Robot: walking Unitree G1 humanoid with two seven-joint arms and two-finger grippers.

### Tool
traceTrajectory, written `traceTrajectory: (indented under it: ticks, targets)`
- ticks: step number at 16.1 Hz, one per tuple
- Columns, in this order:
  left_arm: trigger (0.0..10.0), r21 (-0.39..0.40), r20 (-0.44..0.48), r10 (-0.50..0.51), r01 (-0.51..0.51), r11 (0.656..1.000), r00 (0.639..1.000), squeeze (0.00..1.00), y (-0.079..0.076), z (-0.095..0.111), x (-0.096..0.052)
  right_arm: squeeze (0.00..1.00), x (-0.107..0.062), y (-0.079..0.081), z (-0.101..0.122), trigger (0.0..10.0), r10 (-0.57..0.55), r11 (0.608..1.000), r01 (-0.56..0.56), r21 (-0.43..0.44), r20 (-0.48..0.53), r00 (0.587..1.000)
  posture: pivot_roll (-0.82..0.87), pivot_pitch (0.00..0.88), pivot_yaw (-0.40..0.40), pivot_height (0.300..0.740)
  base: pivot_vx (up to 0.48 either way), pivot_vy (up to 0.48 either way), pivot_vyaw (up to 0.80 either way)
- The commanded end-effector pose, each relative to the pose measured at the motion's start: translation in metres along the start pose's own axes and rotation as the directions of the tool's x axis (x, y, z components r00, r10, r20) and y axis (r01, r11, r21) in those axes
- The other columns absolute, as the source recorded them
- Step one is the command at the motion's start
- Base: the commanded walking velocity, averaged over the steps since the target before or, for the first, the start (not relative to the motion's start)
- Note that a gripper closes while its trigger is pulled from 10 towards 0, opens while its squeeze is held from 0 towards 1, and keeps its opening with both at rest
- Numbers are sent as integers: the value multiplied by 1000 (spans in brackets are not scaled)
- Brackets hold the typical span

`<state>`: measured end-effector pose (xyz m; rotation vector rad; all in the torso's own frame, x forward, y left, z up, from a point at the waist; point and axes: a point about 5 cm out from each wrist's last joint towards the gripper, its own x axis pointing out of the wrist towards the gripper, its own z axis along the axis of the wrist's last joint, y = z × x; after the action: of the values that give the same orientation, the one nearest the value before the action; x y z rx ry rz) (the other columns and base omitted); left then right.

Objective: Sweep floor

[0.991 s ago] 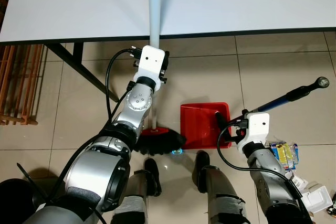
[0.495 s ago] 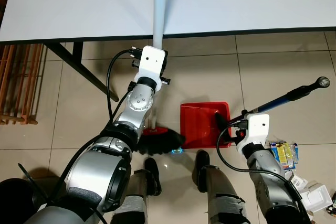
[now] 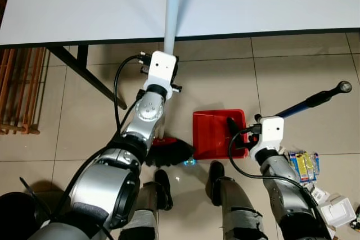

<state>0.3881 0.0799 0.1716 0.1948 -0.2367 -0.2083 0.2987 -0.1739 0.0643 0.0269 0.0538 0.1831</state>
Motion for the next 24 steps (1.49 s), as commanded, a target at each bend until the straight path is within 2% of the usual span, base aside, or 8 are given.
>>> traceTrajectory:
  ticks: [1, 2, 3, 4, 9, 15, 21, 24]
  targets:
    - [0, -15, 9, 28, -28, 1000, 1000, 0, 2, -5, -5, 0, -7, 4, -16, 10000, 6, 1000, -5, 18, -48, 999, -46, 333, 67, 740, 0, 0, 0]
    - [0, -44, 8, 38, -37, 998, 999, 0, 3, -6, -6, 0, -3, 6, -17, 10000, 12, 1000, -11, 22, -57, 998, -45, 302, 62, 740, 0, 0, 0]
    - [1098, -58, 20, 34, -33, 998, 999, 0, 2, -5, -7, 0, 0, 10, -16, 10000, 23, 999, -21, 29, -55, 998, -43, 275, 58, 740, 0, 0, 0]
    - [9804, -58, 29, 34, -33, 998, 999, 0, 1, -5, -8, 0, 4, 12, -16, 10000, 28, 999, -26, 36, -56, 998, -37, 240, 50, 740, 0, 0, 0]
    - [10000, -95, 76, 44, -37, 995, 996, 0, -2, -6, -17, 0, 20, 29, -12, 10000, 64, 996, -61, 66, -45, 997, -26, 134, 37, 740, 0, 0, 0]
    - [10000, -94, 108, 32, -22, 995, 994, 0, 8, -3, -23, 0, 36, 26, 2, 10000, 65, 996, -64, 65, -19, 998, -6, 46, 23, 740, 0, 0, 0]
    - [10000, -112, 73, -29, 37, 993, 997, 0, 12, -6, -25, 0, 41, 28, 4, 10000, 77, 995, -76, 68, -14, 997, -1, 44, 31, 740, 0, 0, 0]
    - [10000, -174, 38, -127, 131, 976, 991, 0, 2, -11, -27, 0, 41, 29, 5, 10000, 131, 990, -130, 52, -15, 991, -14, 48, 36, 740, 0, 0, 0]
